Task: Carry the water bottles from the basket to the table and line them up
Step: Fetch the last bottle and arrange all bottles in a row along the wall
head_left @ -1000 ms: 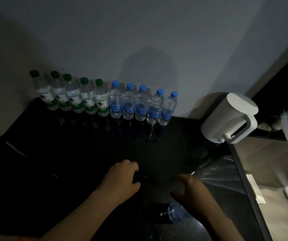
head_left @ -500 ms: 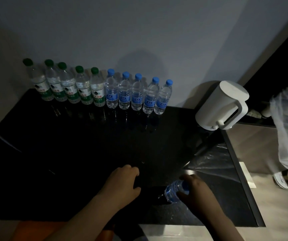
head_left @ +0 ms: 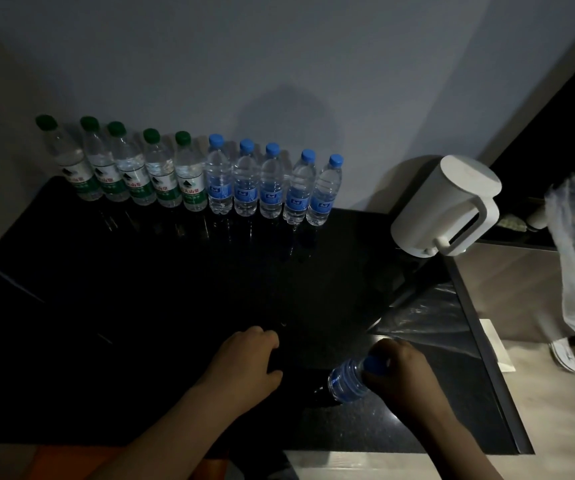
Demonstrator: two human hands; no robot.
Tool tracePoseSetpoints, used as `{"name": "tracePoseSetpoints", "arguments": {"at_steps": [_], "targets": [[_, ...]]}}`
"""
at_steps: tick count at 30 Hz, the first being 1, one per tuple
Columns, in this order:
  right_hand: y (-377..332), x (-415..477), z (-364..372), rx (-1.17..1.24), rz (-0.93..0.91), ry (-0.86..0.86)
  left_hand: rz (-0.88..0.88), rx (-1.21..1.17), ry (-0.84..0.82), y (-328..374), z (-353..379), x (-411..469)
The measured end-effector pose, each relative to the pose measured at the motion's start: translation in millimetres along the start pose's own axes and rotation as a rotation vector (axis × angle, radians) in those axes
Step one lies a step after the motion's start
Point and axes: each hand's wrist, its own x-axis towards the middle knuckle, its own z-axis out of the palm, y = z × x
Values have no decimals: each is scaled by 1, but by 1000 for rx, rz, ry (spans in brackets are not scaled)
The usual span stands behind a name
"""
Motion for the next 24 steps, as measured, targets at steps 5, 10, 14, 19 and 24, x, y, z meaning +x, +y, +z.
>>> {"name": "tracePoseSetpoints", "arguments": {"at_steps": [5,10,14,19,24], "targets": [[-7,14,-27,20,-31,25,-3,-9,-7,6,-13,11],[-18,44,-61,-29,-95,77,-8,-10,35,13,-29,25],[-24,74,-83,-66,-136,122,1,-12,56,15,-44,39],[-31,112,-101,-60,-191,94,-6,7,99,16,-59,60],[-34,147,-110,-86,-209,106,-18,22,106,12,-72,81]]}}
